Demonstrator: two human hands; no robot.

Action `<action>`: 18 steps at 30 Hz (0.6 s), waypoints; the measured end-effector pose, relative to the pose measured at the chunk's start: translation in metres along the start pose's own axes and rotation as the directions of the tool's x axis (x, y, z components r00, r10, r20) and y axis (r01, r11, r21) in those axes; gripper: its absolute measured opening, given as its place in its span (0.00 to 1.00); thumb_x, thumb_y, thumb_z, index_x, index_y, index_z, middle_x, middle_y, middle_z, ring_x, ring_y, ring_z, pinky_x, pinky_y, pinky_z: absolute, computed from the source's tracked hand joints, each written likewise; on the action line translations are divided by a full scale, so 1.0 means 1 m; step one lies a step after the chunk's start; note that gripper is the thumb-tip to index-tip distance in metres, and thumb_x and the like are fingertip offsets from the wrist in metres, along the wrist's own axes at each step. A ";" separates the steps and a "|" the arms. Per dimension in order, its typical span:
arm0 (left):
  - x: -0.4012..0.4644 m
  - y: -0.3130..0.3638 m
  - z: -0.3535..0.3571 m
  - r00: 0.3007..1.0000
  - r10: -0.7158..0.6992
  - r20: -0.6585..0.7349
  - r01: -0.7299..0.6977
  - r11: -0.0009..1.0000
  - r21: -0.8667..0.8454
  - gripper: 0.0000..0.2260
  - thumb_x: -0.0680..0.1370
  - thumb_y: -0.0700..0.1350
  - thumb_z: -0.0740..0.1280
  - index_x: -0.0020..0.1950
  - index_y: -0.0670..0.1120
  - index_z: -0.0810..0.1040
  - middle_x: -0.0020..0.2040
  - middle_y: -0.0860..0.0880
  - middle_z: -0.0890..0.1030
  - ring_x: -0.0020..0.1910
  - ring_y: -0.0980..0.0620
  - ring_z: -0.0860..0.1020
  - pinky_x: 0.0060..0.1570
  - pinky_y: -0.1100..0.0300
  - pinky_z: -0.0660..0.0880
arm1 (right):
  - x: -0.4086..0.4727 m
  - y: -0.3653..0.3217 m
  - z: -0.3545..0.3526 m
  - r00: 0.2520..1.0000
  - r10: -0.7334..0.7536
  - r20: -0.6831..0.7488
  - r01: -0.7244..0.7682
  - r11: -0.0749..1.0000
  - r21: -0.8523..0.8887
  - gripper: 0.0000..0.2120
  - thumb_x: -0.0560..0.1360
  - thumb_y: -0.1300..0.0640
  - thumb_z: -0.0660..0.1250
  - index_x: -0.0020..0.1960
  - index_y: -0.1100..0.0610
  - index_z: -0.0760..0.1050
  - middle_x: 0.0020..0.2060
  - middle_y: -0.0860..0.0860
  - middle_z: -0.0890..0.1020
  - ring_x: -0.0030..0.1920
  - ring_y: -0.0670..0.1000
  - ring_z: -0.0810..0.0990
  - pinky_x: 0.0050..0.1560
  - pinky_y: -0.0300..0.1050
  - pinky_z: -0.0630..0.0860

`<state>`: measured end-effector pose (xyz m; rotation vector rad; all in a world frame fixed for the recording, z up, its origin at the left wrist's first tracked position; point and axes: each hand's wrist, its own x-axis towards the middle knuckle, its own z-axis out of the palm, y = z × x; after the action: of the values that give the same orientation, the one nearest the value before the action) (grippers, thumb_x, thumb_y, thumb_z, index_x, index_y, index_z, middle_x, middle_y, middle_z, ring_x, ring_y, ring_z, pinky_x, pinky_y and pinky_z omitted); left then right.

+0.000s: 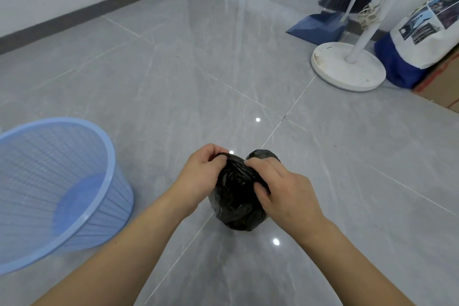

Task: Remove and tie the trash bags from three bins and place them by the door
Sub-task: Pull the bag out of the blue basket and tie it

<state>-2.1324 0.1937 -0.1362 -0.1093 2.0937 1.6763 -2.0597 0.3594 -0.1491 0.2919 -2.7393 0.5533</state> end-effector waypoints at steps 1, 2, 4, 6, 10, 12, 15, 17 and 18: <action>0.000 0.000 0.001 1.000 0.002 0.014 -0.001 1.000 -0.022 0.08 0.81 0.41 0.60 0.49 0.46 0.78 0.42 0.49 0.82 0.38 0.56 0.78 0.35 0.68 0.73 | 0.000 0.001 0.000 1.000 -0.015 -0.017 0.015 1.000 -0.018 0.18 0.73 0.57 0.58 0.62 0.47 0.71 0.47 0.45 0.80 0.32 0.51 0.77 0.23 0.45 0.72; 0.001 0.001 0.003 1.000 -0.004 0.019 0.005 1.000 -0.029 0.08 0.82 0.41 0.59 0.49 0.46 0.77 0.41 0.49 0.81 0.36 0.57 0.78 0.34 0.68 0.73 | 0.001 0.002 0.001 0.999 -0.026 -0.028 0.025 0.999 -0.033 0.18 0.73 0.57 0.59 0.62 0.47 0.72 0.47 0.45 0.80 0.32 0.51 0.77 0.22 0.44 0.72; -0.001 0.002 0.006 0.999 -0.033 0.024 0.034 0.999 -0.031 0.07 0.82 0.41 0.58 0.50 0.46 0.76 0.39 0.50 0.81 0.33 0.59 0.79 0.32 0.69 0.73 | 0.002 0.003 0.001 0.999 -0.030 -0.039 0.028 0.998 -0.048 0.18 0.73 0.57 0.59 0.62 0.49 0.75 0.47 0.46 0.81 0.33 0.51 0.78 0.23 0.44 0.72; -0.007 0.005 0.007 0.998 -0.036 0.059 0.040 0.997 -0.068 0.06 0.81 0.39 0.60 0.53 0.46 0.76 0.39 0.51 0.81 0.32 0.63 0.79 0.33 0.71 0.74 | 0.003 0.003 0.001 0.998 -0.012 -0.061 0.009 0.999 -0.049 0.16 0.73 0.57 0.60 0.58 0.51 0.78 0.46 0.46 0.81 0.33 0.50 0.79 0.24 0.44 0.73; -0.017 0.002 0.003 0.970 0.011 0.241 -0.004 1.000 -0.030 0.24 0.69 0.45 0.68 0.64 0.57 0.68 0.50 0.50 0.81 0.45 0.57 0.81 0.48 0.63 0.76 | 0.003 0.004 -0.002 0.998 0.050 -0.045 -0.052 0.998 -0.029 0.11 0.71 0.54 0.61 0.48 0.52 0.79 0.44 0.46 0.78 0.31 0.49 0.76 0.23 0.45 0.72; -0.017 -0.003 0.003 0.971 0.043 0.234 -0.088 0.979 0.185 0.27 0.68 0.49 0.69 0.64 0.63 0.65 0.46 0.54 0.82 0.48 0.54 0.80 0.55 0.55 0.76 | 0.004 0.006 -0.005 0.998 0.066 0.004 -0.066 0.997 -0.041 0.10 0.69 0.51 0.62 0.45 0.53 0.79 0.45 0.45 0.77 0.29 0.48 0.75 0.22 0.43 0.71; -0.014 -0.010 0.005 0.958 0.233 0.170 -0.288 0.812 0.507 0.20 0.72 0.49 0.67 0.61 0.63 0.67 0.40 0.55 0.79 0.50 0.64 0.71 0.65 0.55 0.61 | 0.001 0.011 -0.007 0.992 0.068 0.104 -0.063 0.997 -0.053 0.10 0.66 0.48 0.62 0.39 0.52 0.77 0.46 0.42 0.76 0.28 0.46 0.73 0.24 0.41 0.70; -0.012 -0.014 0.004 0.892 0.415 0.178 -0.425 0.638 0.642 0.14 0.74 0.49 0.64 0.58 0.62 0.71 0.40 0.58 0.78 0.51 0.62 0.69 0.64 0.57 0.55 | -0.003 0.015 -0.003 0.981 0.112 0.156 -0.121 0.991 0.052 0.09 0.65 0.48 0.63 0.36 0.52 0.76 0.47 0.40 0.76 0.31 0.45 0.74 0.28 0.40 0.72; -0.011 -0.016 0.004 0.858 0.472 0.202 -0.466 0.552 0.692 0.11 0.75 0.50 0.63 0.55 0.61 0.74 0.40 0.59 0.77 0.51 0.61 0.69 0.62 0.56 0.54 | -0.005 0.014 -0.001 0.966 0.181 0.187 -0.216 0.957 0.193 0.08 0.65 0.49 0.64 0.34 0.53 0.76 0.47 0.40 0.76 0.33 0.45 0.76 0.32 0.40 0.73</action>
<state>-2.1159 0.1906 -0.1468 0.7722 2.7967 0.9092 -2.0589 0.3733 -0.1549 0.1160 -2.8941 0.9189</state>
